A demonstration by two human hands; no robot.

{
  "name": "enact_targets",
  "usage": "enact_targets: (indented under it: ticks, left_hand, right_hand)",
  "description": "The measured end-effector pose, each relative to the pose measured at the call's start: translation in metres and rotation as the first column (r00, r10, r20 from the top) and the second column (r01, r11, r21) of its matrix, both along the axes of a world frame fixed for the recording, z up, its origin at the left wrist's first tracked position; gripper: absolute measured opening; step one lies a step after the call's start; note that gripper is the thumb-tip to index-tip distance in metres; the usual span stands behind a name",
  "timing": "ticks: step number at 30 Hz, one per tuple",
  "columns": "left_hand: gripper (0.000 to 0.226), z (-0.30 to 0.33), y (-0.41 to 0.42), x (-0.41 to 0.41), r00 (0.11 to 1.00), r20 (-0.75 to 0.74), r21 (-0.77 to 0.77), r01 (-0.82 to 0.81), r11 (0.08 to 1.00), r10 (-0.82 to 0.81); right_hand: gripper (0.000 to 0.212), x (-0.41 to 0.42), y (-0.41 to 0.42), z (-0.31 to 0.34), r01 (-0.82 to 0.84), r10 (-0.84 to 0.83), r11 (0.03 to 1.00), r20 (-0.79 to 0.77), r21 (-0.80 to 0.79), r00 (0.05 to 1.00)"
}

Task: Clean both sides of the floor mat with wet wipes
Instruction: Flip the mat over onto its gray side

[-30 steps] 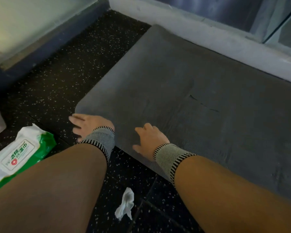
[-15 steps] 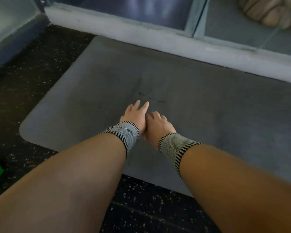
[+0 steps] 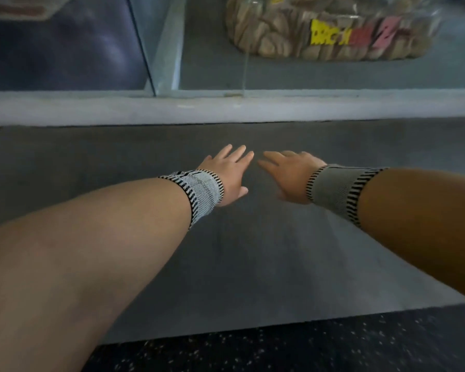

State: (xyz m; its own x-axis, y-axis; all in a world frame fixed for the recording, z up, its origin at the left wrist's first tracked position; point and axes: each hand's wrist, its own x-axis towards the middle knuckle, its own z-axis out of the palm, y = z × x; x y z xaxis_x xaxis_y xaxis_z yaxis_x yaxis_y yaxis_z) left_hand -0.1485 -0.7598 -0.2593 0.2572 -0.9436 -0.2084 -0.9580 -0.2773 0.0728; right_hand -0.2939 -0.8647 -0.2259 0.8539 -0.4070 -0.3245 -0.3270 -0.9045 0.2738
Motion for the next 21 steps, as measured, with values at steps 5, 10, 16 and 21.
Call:
enact_targets:
  ticks: [5, 10, 16, 21]
  left_hand:
    - [0.086, -0.006, -0.085, -0.096, 0.998, -0.012, 0.056, 0.063, 0.996, -0.062]
    - [0.089, -0.036, -0.151, -0.208, 0.985, -0.136, 0.078, 0.113, 0.991, -0.102]
    - [0.093, -0.070, -0.205, -0.327, 0.951, -0.194, 0.199, 0.279, 0.940, -0.241]
    - [0.095, -0.098, -0.243, -0.397, 0.928, -0.221, 0.254, 0.351, 0.901, -0.299]
  right_hand:
    - [0.080, -0.105, -0.069, -0.022, 0.308, -0.319, 0.944, 0.085, 0.119, 0.944]
    - [0.080, -0.205, -0.133, -0.059, 0.677, -0.783, 0.602, 0.147, 0.424, 0.605]
    - [0.058, -0.334, -0.191, -0.099, 0.762, -0.974, -0.205, -0.048, 0.614, -0.223]
    - [0.057, -0.389, -0.201, -0.128, 0.633, -0.843, -0.491, -0.143, 0.599, -0.519]
